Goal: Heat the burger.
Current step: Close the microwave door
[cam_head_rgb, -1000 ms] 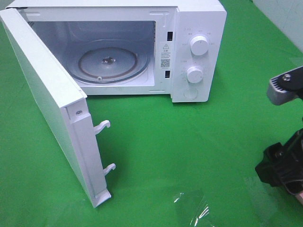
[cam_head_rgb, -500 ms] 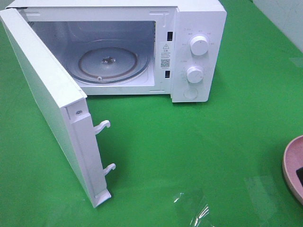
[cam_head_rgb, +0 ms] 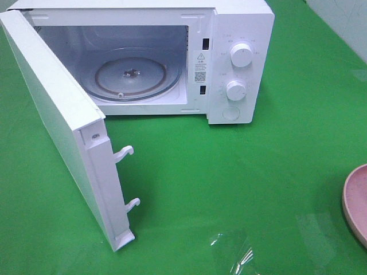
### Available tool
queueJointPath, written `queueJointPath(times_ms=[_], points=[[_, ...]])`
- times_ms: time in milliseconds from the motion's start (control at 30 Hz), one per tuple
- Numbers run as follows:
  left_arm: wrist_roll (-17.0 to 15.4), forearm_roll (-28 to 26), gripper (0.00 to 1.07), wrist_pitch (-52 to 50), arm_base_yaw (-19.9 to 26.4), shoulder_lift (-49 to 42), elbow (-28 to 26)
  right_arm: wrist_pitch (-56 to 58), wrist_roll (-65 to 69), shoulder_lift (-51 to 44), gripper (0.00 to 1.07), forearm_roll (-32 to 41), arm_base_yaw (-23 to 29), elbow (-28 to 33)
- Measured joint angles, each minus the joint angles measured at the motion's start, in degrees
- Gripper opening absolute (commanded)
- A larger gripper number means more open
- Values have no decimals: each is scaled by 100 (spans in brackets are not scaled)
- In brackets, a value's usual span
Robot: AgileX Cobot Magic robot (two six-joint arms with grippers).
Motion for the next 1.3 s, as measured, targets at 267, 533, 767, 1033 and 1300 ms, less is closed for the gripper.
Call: queueJointPath(times_ms=[267, 533, 767, 1033, 1300], points=[[0, 0, 99, 0, 0, 0, 0, -126, -241, -779, 77, 218, -1060, 0], [0, 0, 99, 0, 0, 0, 0, -132, -544, -1536, 76, 464, -1942, 0], [0, 0, 99, 0, 0, 0, 0, -103, -630, -2143, 76, 773, -2435, 384], [0, 0, 99, 0, 0, 0, 0, -29, -630, -2200, 76, 779, -2618, 430], [0, 0, 99, 0, 0, 0, 0, -29, -630, -2200, 76, 779, -2636, 430]])
